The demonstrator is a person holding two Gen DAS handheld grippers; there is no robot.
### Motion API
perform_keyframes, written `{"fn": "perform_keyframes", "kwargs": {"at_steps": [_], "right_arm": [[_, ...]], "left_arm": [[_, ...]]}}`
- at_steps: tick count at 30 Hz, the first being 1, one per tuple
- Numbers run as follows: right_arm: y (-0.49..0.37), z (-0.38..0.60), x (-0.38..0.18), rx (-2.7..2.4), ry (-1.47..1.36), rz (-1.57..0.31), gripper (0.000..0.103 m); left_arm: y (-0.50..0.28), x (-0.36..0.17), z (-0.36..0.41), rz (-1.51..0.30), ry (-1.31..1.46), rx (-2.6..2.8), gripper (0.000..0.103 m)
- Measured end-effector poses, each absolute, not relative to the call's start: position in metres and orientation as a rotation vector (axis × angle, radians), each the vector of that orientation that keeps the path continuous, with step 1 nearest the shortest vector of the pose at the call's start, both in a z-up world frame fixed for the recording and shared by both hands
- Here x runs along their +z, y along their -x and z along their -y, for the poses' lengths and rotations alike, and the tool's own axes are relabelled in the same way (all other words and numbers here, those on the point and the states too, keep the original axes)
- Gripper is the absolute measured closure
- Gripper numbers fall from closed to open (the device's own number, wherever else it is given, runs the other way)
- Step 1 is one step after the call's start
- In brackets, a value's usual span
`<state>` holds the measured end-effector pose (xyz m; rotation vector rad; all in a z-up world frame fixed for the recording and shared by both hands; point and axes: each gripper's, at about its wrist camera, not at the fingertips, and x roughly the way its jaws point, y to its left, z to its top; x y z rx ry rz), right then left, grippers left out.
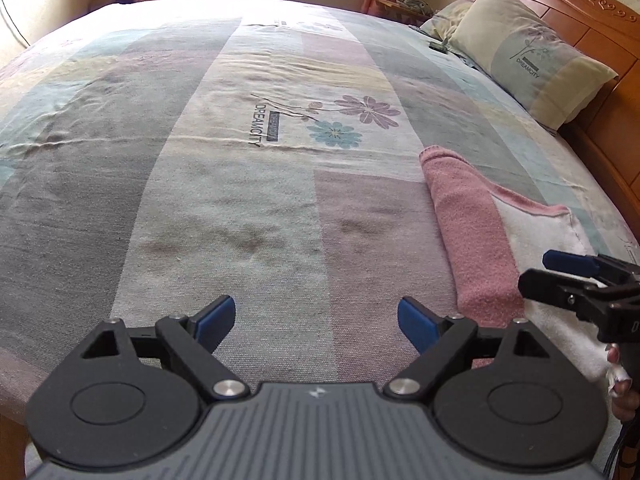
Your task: Fold clothes
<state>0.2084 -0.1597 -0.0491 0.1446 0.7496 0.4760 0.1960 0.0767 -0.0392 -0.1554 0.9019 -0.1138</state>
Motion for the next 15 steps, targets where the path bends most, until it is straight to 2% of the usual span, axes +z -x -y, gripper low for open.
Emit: {"fn": "perform_keyframes", "kwargs": {"at_steps": [2,6,15], "right_arm": [[-0.222,0.162,-0.049,0.424,-0.121,-0.735,0.0],[-0.247,0.171,-0.082,0.314,-0.132,-0.822,0.0],[-0.245,0.174,-0.085,0.33,-0.131,-0.788,0.0]], "left_arm": [[-0.196,-0.039,-0.076,-0.903,0.152,-0.114,0.015],[-0.197,-0.042,-0.074,-0.917,0.144,-0.116,0.015],[-0.202,-0.046,-0.062,-0.939,0.119,-0.14,0.015]]}}
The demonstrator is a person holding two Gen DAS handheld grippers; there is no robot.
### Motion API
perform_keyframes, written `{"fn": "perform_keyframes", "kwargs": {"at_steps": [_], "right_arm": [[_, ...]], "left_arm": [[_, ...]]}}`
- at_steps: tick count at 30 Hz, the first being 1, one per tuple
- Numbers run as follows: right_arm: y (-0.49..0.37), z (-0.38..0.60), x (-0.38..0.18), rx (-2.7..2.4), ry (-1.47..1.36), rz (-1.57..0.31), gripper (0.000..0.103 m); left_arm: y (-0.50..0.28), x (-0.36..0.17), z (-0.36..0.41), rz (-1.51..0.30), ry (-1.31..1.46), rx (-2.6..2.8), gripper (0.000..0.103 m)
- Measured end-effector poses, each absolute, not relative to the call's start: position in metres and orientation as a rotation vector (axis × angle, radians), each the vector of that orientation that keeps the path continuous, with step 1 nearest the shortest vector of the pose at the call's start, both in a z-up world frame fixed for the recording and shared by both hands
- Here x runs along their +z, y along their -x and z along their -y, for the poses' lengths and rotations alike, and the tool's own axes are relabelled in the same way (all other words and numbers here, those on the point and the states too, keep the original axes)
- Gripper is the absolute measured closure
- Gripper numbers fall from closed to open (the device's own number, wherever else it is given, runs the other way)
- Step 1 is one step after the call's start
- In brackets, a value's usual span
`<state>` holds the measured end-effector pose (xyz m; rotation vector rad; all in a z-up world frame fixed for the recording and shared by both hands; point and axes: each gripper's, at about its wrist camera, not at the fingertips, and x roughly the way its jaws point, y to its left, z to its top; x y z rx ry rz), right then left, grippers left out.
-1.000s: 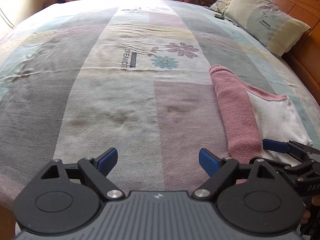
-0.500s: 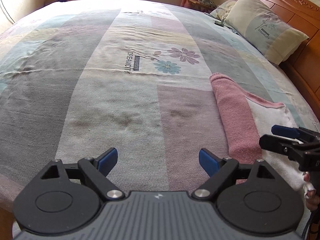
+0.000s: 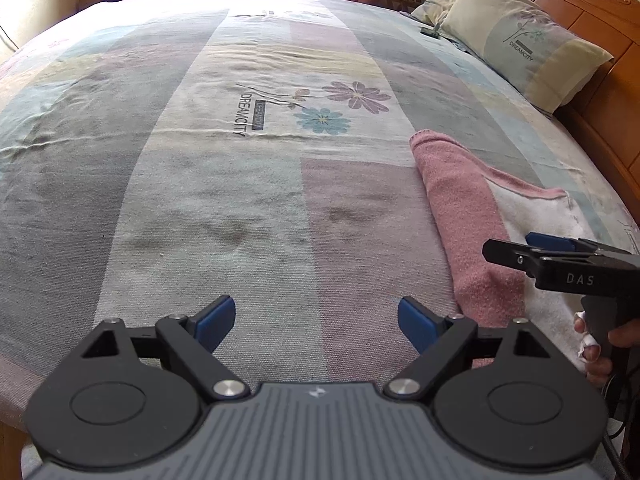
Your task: Fold clothes
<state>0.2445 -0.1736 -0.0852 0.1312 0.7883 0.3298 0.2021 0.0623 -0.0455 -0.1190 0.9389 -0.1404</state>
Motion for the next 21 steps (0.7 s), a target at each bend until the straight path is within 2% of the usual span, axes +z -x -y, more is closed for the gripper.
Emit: {"fn": "perform_keyframes", "kwargs": {"at_steps": [9,17,21], "right_arm": [[-0.238,0.17,-0.084,0.337,-0.079,-0.766,0.0],[-0.213,0.206,-0.046,0.205,-0.096,-0.651,0.0],[-0.217,0.243,-0.07,0.128,-0.176,-0.731,0.0]], "left_arm": [[-0.199,-0.037,-0.053,-0.925,0.096,-0.162,0.015],[-0.197,-0.036,-0.044,-0.926,0.091,-0.188,0.015],[-0.196,-0.038,-0.036,-0.937,0.089,-0.218,0.015]]}}
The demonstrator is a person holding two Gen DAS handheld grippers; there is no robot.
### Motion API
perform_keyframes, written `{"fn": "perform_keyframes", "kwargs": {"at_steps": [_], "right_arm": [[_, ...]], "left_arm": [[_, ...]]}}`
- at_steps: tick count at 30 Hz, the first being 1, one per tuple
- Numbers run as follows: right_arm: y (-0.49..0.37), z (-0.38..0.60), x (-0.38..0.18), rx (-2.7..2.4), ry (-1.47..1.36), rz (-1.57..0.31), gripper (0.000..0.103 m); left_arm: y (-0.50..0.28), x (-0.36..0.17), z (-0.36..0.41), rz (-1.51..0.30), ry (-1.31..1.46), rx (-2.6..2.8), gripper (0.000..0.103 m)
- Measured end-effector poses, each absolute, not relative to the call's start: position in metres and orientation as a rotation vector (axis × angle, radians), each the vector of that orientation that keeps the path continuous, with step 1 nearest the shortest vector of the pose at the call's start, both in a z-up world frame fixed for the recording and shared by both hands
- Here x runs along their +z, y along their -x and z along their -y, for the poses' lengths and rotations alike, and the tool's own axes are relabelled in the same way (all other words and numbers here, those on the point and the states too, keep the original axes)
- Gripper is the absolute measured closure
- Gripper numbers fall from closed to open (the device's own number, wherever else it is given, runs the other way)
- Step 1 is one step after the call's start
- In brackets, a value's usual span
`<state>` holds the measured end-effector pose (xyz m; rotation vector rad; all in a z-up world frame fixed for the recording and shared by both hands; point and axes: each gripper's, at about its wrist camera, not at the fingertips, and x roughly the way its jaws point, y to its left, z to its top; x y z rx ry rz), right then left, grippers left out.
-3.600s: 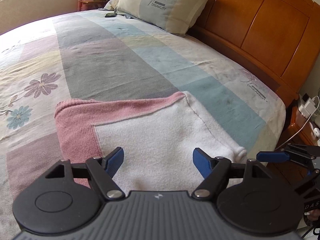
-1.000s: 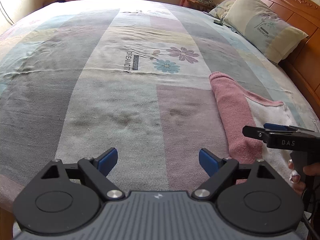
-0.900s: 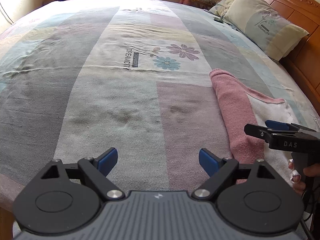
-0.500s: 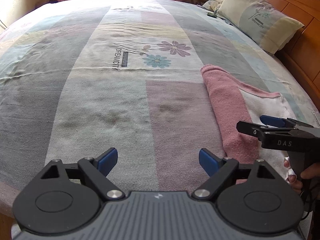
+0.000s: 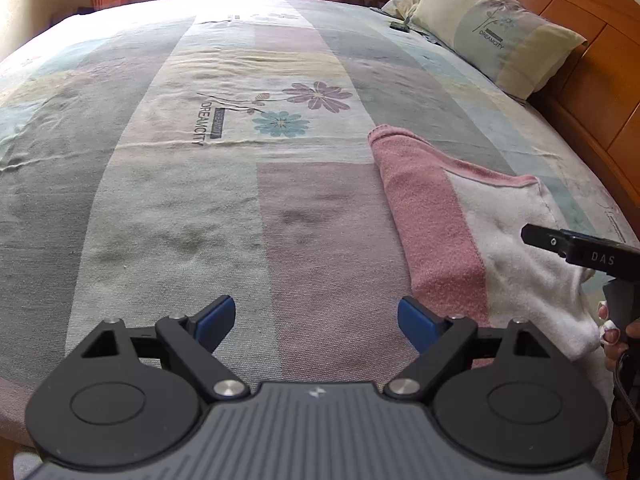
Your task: Fold clothes
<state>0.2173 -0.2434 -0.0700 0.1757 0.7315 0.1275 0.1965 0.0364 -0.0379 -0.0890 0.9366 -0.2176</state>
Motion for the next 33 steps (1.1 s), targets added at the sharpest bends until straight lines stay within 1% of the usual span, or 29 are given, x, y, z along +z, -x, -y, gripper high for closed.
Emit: {"fn": "perform_keyframes", "kwargs": {"at_steps": [1,3,8,10,12,16,20,24,25,26,28,30,33], "right_arm": [[-0.218,0.25,-0.079,0.14,-0.203,-0.747,0.0],[-0.212,0.255,-0.088,0.178,-0.215,-0.716,0.0],[-0.207,0.244,-0.071,0.186,-0.181,-0.708,0.0],[-0.206,0.243,-0.071,0.186,-0.146,-0.691,0.0],[-0.212,0.249,-0.086,0.174,-0.143,-0.734,0.0],[-0.204,0.255,-0.092,0.218,-0.165,-0.684,0.0],[-0.2,0.263,-0.093,0.253,-0.191,-0.66,0.0],[-0.195,0.272,-0.094,0.289,-0.233,-0.621,0.0],[-0.194,0.273,-0.095,0.296,-0.23,-0.616,0.0],[-0.194,0.273,-0.093,0.295,-0.225,-0.621,0.0],[-0.19,0.273,-0.084,0.274,-0.226,-0.628,0.0],[-0.181,0.271,-0.07,0.241,-0.213,-0.59,0.0],[-0.182,0.265,-0.067,0.213,-0.176,-0.597,0.0]], "left_arm": [[-0.196,-0.038,-0.034,-0.939,0.087,-0.223,0.015],[-0.197,-0.036,-0.031,-0.941,0.085,-0.231,0.015],[-0.207,-0.021,-0.018,-0.918,0.107,-0.302,0.015],[-0.216,-0.013,-0.005,-0.903,0.117,-0.356,0.015],[-0.224,-0.007,0.009,-0.887,0.115,-0.409,0.015],[-0.247,-0.004,0.052,-0.864,0.091,-0.528,0.015],[-0.272,-0.02,0.092,-0.881,0.094,-0.616,0.015],[-0.299,-0.063,0.116,-0.972,0.104,-0.589,0.015],[-0.299,-0.065,0.119,-0.973,0.093,-0.593,0.015],[-0.298,-0.063,0.122,-0.963,0.073,-0.605,0.012],[-0.298,-0.053,0.128,-0.964,0.024,-0.628,0.012],[-0.298,-0.039,0.134,-0.966,-0.012,-0.656,0.012],[-0.303,-0.017,0.145,-0.97,0.027,-0.735,0.012]]}}
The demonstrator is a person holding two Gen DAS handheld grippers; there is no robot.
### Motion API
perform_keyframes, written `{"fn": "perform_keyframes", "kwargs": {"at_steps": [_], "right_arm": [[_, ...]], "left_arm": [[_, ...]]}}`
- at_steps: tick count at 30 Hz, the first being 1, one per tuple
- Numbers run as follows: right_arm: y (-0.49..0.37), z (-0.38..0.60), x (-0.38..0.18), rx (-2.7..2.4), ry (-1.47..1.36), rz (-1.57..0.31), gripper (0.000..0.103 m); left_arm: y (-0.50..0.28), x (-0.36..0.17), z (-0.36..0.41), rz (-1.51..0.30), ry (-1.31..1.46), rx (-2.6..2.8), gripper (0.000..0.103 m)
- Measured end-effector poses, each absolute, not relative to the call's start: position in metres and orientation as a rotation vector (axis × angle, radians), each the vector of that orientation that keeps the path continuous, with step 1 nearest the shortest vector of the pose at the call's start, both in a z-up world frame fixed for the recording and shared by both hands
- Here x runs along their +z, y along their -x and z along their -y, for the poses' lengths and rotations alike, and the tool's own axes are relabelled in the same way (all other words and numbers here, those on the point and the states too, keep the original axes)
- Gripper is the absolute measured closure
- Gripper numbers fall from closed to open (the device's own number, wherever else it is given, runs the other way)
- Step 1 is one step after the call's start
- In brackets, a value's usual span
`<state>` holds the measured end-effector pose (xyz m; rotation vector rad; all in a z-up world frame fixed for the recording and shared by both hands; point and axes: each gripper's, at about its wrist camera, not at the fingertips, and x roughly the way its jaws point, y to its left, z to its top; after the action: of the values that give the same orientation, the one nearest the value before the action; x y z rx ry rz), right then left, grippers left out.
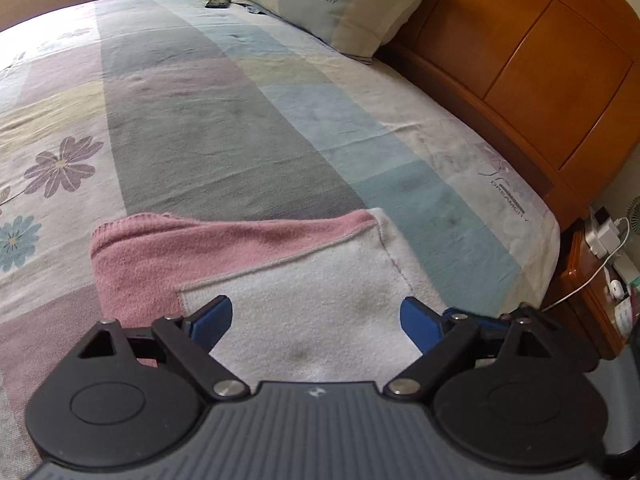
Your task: Fold clothes
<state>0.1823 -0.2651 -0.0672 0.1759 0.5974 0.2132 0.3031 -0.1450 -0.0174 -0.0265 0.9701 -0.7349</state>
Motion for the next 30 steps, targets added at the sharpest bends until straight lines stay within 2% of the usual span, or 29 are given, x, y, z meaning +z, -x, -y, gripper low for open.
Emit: {"fn": "perform_keyframes", "kwargs": {"at_steps": [5,14,19,23,30], "right_arm": [[-0.181,0.254,-0.09,0.159,-0.085,-0.63,0.0],[-0.179,0.265,-0.095,0.192,-0.108,-0.609,0.0],[-0.181,0.268,-0.099,0.173,-0.108,-0.628,0.0],[-0.178,0.275,-0.094,0.165,-0.162,-0.621,0.0],[-0.157,0.275,-0.074,0.188,-0.22,-0.568,0.0]], "left_arm": [[-0.323,-0.009,0.181,-1.044,0.158,-0.952,0.012],[-0.356,-0.063,0.259,-1.223,0.143,-1.077,0.012],[-0.365,-0.078,0.272,-1.258,0.173,-1.043,0.012],[-0.352,-0.059,0.264,-1.214,0.122,-1.032,0.012],[-0.32,-0.011,0.2,-1.115,0.039,-0.942,0.012]]}}
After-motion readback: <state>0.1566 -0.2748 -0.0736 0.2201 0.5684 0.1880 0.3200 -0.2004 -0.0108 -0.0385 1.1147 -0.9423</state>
